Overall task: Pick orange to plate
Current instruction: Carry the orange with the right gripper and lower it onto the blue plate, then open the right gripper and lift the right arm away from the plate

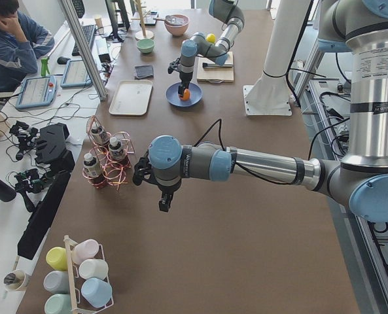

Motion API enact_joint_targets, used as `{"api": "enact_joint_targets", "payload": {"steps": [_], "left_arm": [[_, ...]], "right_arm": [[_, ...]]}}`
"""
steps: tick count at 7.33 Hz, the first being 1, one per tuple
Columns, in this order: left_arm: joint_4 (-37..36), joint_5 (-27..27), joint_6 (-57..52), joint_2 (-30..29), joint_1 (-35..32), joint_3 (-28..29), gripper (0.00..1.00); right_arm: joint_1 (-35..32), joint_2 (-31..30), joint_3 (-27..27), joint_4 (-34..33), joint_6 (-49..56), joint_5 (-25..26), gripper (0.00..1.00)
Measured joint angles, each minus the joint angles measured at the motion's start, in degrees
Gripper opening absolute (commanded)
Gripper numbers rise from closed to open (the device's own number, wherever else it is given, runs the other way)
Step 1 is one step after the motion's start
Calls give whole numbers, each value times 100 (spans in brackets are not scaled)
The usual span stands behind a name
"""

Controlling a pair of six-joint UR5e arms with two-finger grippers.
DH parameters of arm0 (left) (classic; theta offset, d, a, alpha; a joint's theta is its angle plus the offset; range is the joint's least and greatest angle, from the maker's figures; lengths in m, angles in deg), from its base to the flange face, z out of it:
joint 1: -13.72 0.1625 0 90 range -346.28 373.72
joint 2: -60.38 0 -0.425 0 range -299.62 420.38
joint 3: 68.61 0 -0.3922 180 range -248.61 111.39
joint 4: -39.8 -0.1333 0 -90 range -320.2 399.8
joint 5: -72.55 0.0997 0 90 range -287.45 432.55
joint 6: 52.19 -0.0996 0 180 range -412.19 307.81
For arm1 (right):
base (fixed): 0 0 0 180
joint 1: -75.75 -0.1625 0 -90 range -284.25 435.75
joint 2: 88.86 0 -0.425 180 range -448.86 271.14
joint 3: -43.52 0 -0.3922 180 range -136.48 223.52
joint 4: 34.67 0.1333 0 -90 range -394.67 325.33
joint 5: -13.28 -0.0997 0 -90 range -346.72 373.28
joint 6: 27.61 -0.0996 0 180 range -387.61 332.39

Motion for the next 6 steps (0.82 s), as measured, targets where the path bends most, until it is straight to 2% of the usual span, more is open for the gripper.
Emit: {"api": "enact_joint_targets", "payload": {"steps": [1,3,6], "left_arm": [[-12,57,1,54,0,30,98],[-69,479,1,152,-5,105,98],[-110,733,-7,288,-36,354,98]], "right_arm": [[-145,-2,-59,-18,138,-131,100],[-749,-194,-357,-179,739,-747,100],[-2004,-1467,-1394,-493,2735,-1593,100]]}}
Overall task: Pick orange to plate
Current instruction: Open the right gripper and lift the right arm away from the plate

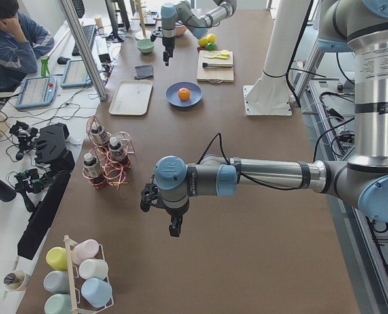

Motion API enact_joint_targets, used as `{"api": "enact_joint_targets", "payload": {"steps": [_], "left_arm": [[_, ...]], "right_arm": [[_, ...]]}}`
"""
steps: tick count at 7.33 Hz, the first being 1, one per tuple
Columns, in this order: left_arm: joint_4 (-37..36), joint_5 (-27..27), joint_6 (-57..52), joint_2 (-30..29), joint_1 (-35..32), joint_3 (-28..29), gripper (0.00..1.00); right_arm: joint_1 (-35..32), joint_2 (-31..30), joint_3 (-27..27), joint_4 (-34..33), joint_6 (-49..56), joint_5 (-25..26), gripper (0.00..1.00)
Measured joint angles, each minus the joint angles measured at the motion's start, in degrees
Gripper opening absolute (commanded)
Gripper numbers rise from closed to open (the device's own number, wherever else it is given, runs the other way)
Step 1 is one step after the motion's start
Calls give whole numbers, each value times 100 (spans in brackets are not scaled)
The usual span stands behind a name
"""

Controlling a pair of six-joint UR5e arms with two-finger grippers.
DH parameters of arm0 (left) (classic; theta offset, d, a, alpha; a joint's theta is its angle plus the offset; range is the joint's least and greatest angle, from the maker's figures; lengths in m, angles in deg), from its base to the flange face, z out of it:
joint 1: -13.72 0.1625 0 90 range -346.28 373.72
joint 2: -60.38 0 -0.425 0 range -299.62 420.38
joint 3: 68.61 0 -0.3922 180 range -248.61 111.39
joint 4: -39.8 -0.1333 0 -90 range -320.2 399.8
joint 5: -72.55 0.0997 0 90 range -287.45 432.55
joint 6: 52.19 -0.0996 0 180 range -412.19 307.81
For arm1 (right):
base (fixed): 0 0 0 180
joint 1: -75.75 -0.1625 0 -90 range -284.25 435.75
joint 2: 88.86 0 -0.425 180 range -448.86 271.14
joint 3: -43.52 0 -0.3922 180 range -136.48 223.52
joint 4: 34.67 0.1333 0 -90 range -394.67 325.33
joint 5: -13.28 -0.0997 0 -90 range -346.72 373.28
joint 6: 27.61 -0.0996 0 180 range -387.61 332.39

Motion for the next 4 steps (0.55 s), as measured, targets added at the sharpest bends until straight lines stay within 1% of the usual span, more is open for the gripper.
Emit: {"api": "enact_joint_targets", "payload": {"steps": [2,4], "left_arm": [[3,48,4,85,-4,13,98],[-2,53,13,103,-5,34,98]], "right_arm": [[-936,-1130,-481,-5,1800,-503,100],[-2075,-2235,-641,-5,3926,-1072,100]]}}
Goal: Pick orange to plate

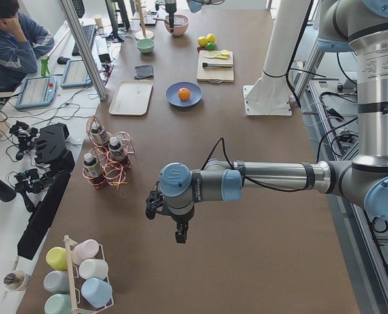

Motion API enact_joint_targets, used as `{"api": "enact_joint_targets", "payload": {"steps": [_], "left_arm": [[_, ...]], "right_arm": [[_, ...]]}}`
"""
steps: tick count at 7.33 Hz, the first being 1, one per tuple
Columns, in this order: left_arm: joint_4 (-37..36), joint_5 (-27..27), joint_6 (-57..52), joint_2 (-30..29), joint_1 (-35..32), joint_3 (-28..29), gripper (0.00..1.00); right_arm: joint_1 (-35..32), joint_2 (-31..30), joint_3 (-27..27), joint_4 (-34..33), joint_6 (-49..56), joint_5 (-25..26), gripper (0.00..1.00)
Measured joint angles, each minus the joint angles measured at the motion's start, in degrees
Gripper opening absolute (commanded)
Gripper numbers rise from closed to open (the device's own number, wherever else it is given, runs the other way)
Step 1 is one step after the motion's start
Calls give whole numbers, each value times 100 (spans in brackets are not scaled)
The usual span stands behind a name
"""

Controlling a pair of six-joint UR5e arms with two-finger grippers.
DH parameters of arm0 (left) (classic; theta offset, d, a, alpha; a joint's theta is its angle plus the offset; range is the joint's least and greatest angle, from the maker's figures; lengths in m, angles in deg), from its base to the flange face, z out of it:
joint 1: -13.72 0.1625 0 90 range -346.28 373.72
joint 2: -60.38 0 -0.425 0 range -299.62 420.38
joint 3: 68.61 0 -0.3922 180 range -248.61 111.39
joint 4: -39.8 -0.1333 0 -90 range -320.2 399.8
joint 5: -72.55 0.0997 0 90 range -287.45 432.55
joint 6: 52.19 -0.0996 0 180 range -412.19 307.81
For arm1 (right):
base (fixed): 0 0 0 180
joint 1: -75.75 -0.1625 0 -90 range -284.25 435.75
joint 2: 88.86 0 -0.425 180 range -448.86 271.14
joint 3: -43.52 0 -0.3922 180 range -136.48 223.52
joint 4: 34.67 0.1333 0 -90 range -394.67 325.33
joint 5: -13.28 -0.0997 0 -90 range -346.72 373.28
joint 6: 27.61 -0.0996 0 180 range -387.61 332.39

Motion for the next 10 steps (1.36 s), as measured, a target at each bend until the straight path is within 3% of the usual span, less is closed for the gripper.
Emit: {"api": "enact_joint_targets", "payload": {"steps": [2,4,10], "left_arm": [[-3,-9,18,-6,0,-16,98],[-1,-8,41,-24,-6,-17,98],[5,-1,47,12,-7,4,98]], "right_arm": [[-1019,-883,5,-23,1762,-167,100],[-1787,-1486,12,-51,2726,-188,100],[-2213,-1837,21,0,2873,-128,100]]}}
